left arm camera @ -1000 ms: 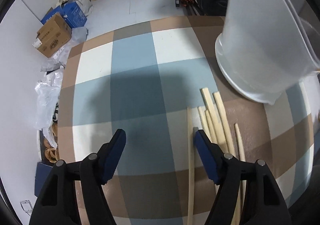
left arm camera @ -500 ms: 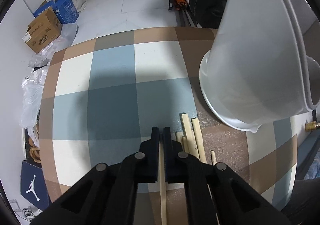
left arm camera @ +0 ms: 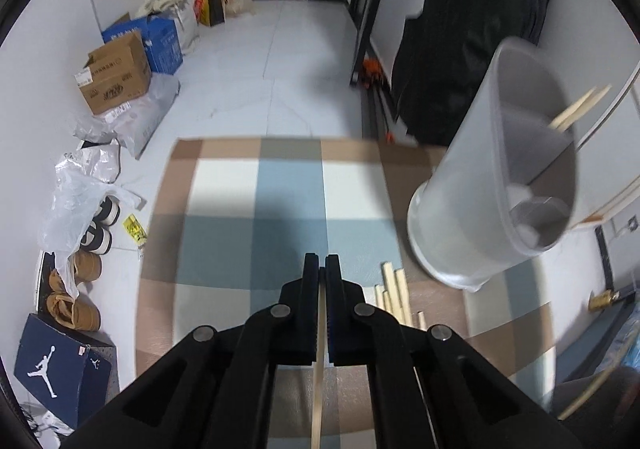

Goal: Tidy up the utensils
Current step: 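Lower the left gripper to the stick pile and grasp a stick, then lift both held sticks up over the white utensil holder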

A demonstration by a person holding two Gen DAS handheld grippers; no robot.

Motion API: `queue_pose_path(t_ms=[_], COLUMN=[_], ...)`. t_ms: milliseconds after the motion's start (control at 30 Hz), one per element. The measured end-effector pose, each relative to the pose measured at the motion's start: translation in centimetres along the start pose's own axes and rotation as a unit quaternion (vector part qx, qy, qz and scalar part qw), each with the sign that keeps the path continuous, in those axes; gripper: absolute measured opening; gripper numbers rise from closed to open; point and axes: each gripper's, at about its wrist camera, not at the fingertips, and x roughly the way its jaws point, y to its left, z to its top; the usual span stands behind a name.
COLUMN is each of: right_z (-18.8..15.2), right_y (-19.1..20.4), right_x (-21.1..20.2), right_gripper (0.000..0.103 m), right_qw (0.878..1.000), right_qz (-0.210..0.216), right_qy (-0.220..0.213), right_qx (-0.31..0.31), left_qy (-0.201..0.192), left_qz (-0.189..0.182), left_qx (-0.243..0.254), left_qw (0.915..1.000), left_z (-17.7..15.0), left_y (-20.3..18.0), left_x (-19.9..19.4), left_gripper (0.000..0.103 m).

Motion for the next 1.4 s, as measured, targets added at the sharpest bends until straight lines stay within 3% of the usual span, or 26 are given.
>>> queue_pose_path(t_ms=[400,800,967,1400], right_z=[2.2,5.6,7.1,10.8], right_y=[3.1,4.6,4.9,5.3], right_x=[-0.3,-0.7,0.2,6.7], right_gripper=[0.006,0.006,0.006,0.006], right_qw=[0.998,0.995,0.993,0.989], right_qz=[0.024,0.029,0.029,0.004], right_qy=[-0.034,-0.074,-0.091,-0.107], right_qx=[-0.05,-0.067,-0.073,-0.105], left_qy=[-0.134,-0.148,-0.173,-0.231], left_qz=[-0.051,-0.073,-0.082,-0.127], left_qx=[0.021,0.029,0.025,0.035], left_qw=[0.9894,0.9859,0.9812,0.964], left_z=[1.7,2.5,3.6,9.2], left_y=[-0.6,-0.4,-1.2,-4.0], left_x=[-6.3,-8.3,-10.8,-14.9], left_gripper=[0.0,0.0,0.0,0.0])
